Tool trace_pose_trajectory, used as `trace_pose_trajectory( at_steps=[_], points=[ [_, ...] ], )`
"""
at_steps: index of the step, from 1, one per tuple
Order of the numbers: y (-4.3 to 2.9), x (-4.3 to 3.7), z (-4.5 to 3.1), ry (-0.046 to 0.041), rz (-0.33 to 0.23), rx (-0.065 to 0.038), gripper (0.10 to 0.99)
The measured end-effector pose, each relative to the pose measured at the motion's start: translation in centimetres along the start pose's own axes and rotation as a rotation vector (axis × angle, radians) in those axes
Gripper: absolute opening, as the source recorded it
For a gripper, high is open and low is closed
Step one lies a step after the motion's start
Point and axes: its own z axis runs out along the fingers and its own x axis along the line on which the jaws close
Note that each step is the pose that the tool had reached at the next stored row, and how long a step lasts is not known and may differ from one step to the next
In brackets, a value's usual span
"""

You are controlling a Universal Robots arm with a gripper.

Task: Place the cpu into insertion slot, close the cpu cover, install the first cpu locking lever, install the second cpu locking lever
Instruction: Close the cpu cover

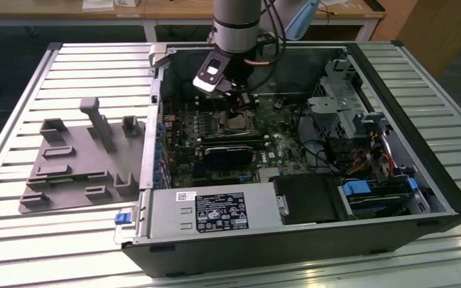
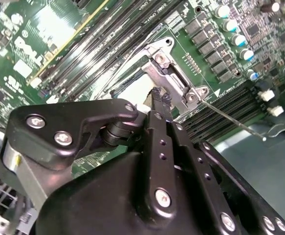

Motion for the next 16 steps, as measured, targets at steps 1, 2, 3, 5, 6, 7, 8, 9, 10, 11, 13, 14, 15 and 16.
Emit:
trace_pose_trajectory(
  at_steps=[1,2,3,5,6,7,8,9,10,11,13,14,15,16],
  points=[
    [0.00,0.00,0.00,0.0002,-0.016,0.000,0.106],
    [0.00,0.00,0.01,0.0004,-0.034,-0.001,0.106],
    [0.00,0.00,0.01,0.0007,-0.053,-0.002,0.106],
    [0.00,0.00,0.02,0.0010,-0.089,-0.003,0.106],
    [0.00,0.00,0.03,0.0013,-0.107,-0.003,0.106],
    [0.00,0.00,0.04,0.0015,-0.125,-0.004,0.106],
    [0.00,0.00,0.05,0.0017,-0.143,-0.004,0.106],
    [0.00,0.00,0.05,0.0020,-0.161,-0.005,0.106],
    [0.00,0.00,0.06,0.0022,-0.179,-0.005,0.106],
    [0.00,0.00,0.07,0.0024,-0.197,-0.006,0.106],
    [0.00,0.00,0.09,0.0029,-0.235,-0.007,0.106],
    [0.00,0.00,0.10,0.0032,-0.253,-0.008,0.106],
    [0.00,0.00,0.11,0.0035,-0.271,-0.008,0.106],
    [0.00,0.00,0.12,0.0038,-0.289,-0.009,0.106]
  ],
)
